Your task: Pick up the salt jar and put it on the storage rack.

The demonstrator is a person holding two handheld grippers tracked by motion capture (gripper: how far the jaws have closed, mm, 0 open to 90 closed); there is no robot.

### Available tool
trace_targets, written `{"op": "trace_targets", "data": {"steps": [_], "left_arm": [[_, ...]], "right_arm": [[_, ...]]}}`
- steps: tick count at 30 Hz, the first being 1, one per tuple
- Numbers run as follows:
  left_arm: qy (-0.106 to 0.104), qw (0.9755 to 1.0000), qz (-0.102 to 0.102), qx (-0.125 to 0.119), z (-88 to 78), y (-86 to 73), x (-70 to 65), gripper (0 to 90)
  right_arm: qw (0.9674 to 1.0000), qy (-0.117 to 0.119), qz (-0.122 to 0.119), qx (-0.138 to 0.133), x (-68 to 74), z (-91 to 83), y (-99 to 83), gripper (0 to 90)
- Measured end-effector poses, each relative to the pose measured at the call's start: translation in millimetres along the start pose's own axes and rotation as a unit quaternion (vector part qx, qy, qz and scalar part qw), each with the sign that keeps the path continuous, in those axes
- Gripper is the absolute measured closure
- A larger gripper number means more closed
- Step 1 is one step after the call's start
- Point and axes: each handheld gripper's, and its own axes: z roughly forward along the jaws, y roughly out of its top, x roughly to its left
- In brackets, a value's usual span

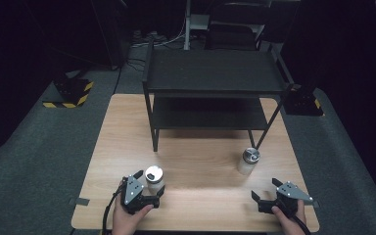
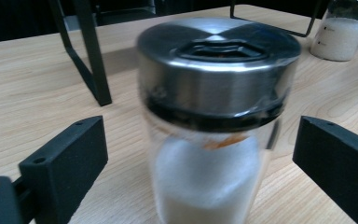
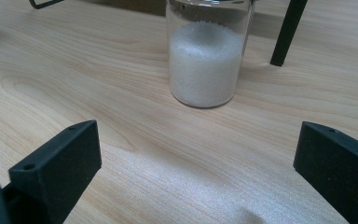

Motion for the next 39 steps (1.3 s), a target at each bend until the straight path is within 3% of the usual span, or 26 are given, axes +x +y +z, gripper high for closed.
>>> {"op": "trace_targets", "data": {"steps": [4, 8, 9, 11, 27, 34, 39], "left_arm": [[-0.003, 1.0000, 0.001, 0.000, 1.9, 0.9, -0.3, 7.6], [-0.006, 1.0000, -0.003, -0.001, 2.2, 0.6, 1.3, 14.7], [-0.010, 0.9999, -0.007, -0.002, 2.6, 0.5, 3.2, 25.0], [-0.011, 0.9998, -0.019, -0.003, 4.3, 0.5, 4.7, 30.4], [-0.003, 0.9999, -0.012, -0.003, 2.1, 2.4, -0.1, 31.0], [-0.001, 0.9993, -0.023, -0.029, -6.2, 11.6, -5.9, 31.0], [0.000, 0.9991, -0.025, -0.034, -5.6, 19.3, -12.3, 30.9]], "right_arm": [[1.0000, 0.000, 0.001, -0.001, -0.5, -0.3, -0.4, 0.4], [1.0000, 0.000, 0.002, -0.001, -0.5, -0.3, -0.4, 0.4], [1.0000, 0.000, 0.001, -0.001, -0.4, -0.1, -0.2, 0.4], [1.0000, 0.000, 0.000, 0.000, 0.0, -0.1, -0.2, 0.4], [1.0000, -0.002, 0.004, -0.006, -0.4, -1.0, -1.9, 0.4], [1.0000, 0.000, 0.007, -0.006, -1.6, -1.1, -2.2, 0.4], [0.9999, 0.001, 0.009, -0.008, -2.3, -1.5, -2.9, 0.4]]}}
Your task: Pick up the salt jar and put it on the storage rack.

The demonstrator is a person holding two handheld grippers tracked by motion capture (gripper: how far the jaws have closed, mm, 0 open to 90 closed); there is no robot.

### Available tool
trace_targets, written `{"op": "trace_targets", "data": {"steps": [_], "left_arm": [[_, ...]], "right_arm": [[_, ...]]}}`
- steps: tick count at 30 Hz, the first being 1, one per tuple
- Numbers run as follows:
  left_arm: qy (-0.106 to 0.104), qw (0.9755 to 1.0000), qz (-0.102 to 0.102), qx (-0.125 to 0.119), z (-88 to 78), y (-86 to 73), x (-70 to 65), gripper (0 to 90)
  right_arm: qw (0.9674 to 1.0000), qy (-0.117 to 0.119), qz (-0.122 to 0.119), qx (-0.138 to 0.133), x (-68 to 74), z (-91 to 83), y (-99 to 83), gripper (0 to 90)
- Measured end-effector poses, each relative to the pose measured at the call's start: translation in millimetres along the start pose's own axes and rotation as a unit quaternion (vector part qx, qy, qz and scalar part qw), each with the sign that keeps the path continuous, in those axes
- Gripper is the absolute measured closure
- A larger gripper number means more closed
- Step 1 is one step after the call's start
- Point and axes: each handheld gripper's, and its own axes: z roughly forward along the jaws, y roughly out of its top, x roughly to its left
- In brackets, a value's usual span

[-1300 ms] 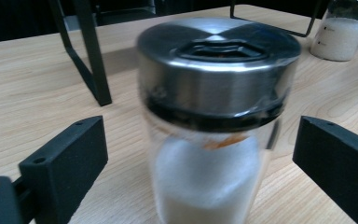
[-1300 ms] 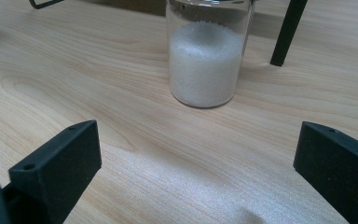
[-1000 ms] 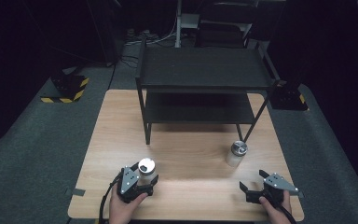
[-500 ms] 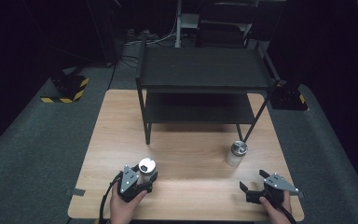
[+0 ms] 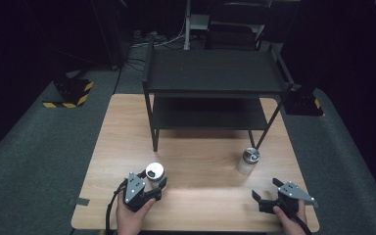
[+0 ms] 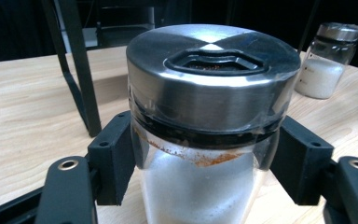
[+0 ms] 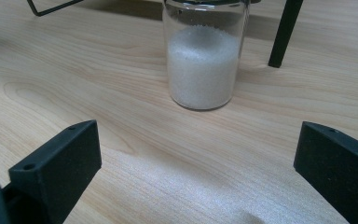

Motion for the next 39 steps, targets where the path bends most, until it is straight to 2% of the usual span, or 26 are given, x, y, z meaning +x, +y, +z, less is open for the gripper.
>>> {"op": "trace_targets", "data": {"steps": [7, 12, 13, 17, 21, 24, 31, 34, 39], "left_arm": [[0.005, 0.9999, 0.001, -0.011, 0.8, 12.5, -9.2, 30.9], [0.009, 0.9998, 0.001, -0.018, 2.3, 31.9, -17.9, 31.0], [0.009, 0.9998, 0.001, -0.018, 2.3, 31.9, -17.9, 31.0], [0.004, 0.9996, -0.005, -0.027, 2.5, 48.6, -19.6, 31.0], [0.010, 0.9995, 0.002, -0.031, 2.5, 61.7, -22.6, 31.0], [0.016, 0.9992, 0.009, -0.035, 2.1, 78.6, -25.4, 31.0], [0.020, 0.9986, 0.014, -0.048, 3.8, 100.0, -28.1, 31.0], [0.026, 0.9981, 0.016, -0.054, 5.6, 116.5, -29.8, 31.0], [0.028, 0.9977, 0.022, -0.058, 6.8, 126.4, -30.5, 31.0]], "right_arm": [[1.0000, -0.001, 0.005, -0.004, -0.1, -0.8, -1.4, 0.4], [1.0000, -0.002, 0.003, -0.005, 0.4, -1.2, -1.9, 0.4], [1.0000, -0.002, 0.003, -0.005, 0.4, -1.2, -1.9, 0.4], [1.0000, -0.001, 0.004, -0.006, -0.2, -1.3, -2.3, 0.3], [1.0000, -0.001, 0.005, -0.007, -0.5, -1.4, -2.5, 0.4], [1.0000, 0.000, 0.004, -0.007, -0.6, -1.4, -2.6, 0.4], [1.0000, 0.001, 0.004, -0.005, -1.0, -1.3, -1.9, 0.4], [1.0000, 0.001, 0.004, -0.007, -0.9, -1.5, -2.7, 0.4], [1.0000, 0.001, 0.004, -0.007, -1.4, -2.0, -2.8, 0.4]]}}
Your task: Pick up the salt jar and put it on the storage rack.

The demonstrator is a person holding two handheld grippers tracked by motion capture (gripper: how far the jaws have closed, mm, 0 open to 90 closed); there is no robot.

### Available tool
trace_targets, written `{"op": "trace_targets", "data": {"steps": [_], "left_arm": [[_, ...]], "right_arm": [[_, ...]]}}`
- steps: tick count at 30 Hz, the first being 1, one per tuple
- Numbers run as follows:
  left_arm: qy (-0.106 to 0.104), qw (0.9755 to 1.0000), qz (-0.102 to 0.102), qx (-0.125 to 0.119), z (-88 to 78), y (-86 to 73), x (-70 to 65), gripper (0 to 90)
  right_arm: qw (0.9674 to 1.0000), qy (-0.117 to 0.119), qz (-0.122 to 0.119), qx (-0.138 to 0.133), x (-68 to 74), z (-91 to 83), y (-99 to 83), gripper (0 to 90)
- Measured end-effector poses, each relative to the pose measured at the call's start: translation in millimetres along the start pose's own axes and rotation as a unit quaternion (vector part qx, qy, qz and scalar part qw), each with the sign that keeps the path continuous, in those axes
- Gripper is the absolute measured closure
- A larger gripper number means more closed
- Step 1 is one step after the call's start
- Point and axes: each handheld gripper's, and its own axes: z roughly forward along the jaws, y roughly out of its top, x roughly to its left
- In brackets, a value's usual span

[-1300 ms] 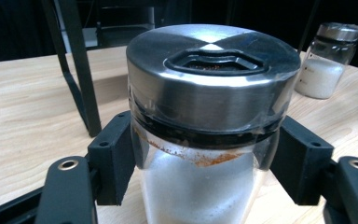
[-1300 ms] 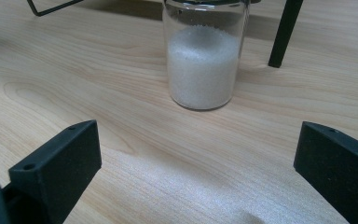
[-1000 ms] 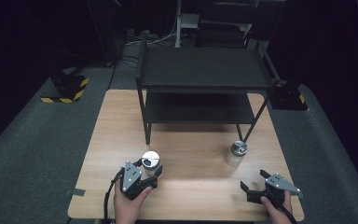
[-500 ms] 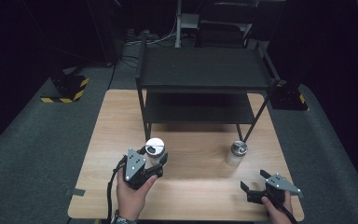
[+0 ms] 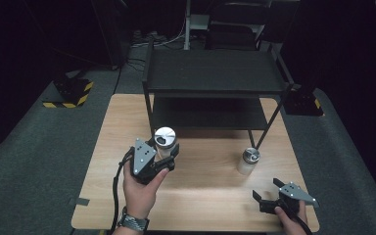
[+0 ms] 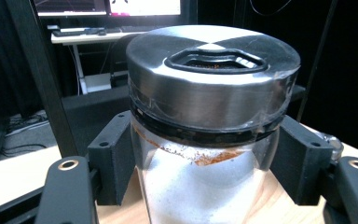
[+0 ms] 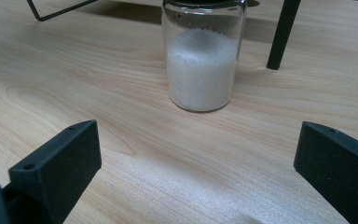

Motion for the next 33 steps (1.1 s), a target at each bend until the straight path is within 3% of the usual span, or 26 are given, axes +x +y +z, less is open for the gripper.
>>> {"op": "trace_targets", "data": {"steps": [22, 33], "left_arm": [[0.010, 0.9990, 0.011, -0.043, 9.9, 37.2, -5.2, 31.0], [0.018, 0.9976, 0.021, -0.063, 16.6, 63.5, -4.3, 31.0]], "right_arm": [[1.0000, 0.003, 0.002, -0.001, -1.6, -0.7, -0.5, 0.4], [1.0000, 0.004, 0.001, -0.001, -2.3, -0.9, -0.8, 0.4]]}}
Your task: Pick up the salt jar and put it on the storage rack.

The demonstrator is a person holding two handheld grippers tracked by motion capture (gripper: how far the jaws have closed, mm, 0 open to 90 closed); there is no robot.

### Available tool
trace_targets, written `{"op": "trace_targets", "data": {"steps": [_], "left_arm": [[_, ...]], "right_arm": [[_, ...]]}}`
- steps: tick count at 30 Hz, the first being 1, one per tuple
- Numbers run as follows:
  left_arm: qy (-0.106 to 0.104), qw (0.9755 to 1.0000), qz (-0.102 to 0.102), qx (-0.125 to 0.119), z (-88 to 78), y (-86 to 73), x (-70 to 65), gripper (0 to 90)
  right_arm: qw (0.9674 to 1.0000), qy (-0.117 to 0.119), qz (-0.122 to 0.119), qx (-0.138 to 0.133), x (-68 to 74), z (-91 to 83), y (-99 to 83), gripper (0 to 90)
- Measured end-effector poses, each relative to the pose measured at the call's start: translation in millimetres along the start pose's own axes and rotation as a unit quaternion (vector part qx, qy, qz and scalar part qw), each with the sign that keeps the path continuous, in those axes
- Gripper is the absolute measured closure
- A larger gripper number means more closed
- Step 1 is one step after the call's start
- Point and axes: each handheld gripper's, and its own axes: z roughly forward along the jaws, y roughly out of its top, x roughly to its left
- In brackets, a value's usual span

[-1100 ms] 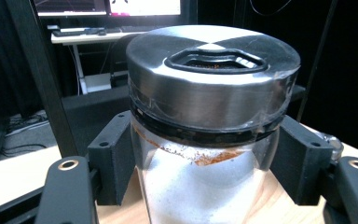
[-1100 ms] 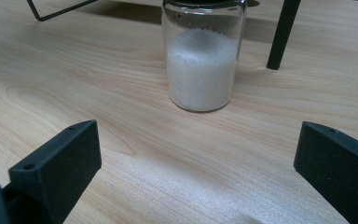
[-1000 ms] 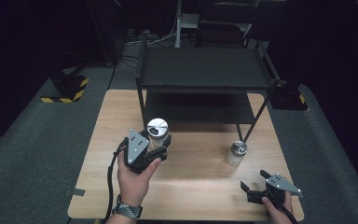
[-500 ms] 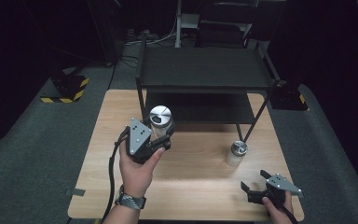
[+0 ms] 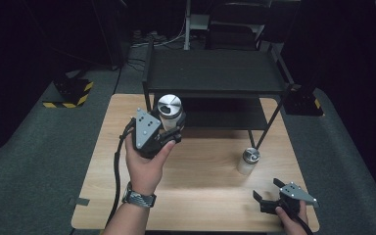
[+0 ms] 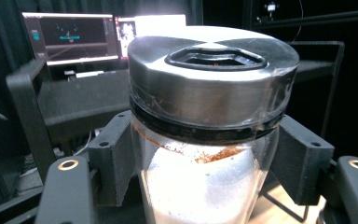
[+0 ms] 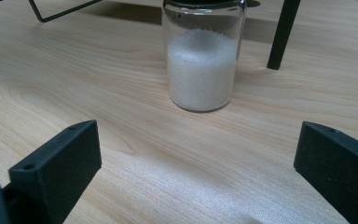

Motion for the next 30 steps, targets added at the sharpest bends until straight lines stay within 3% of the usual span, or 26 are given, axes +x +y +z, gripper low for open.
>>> {"op": "trace_targets", "data": {"steps": [11, 30], "left_arm": [[0.012, 0.9996, 0.003, -0.025, 12.5, 24.5, 1.1, 31.0], [0.031, 0.9987, 0.002, -0.041, 43.5, 39.4, 1.5, 31.0]], "right_arm": [[1.0000, 0.001, 0.000, 0.000, -0.4, -0.3, -0.3, 0.4], [1.0000, 0.001, 0.002, -0.002, -2.1, -1.8, -1.3, 0.3]]}}
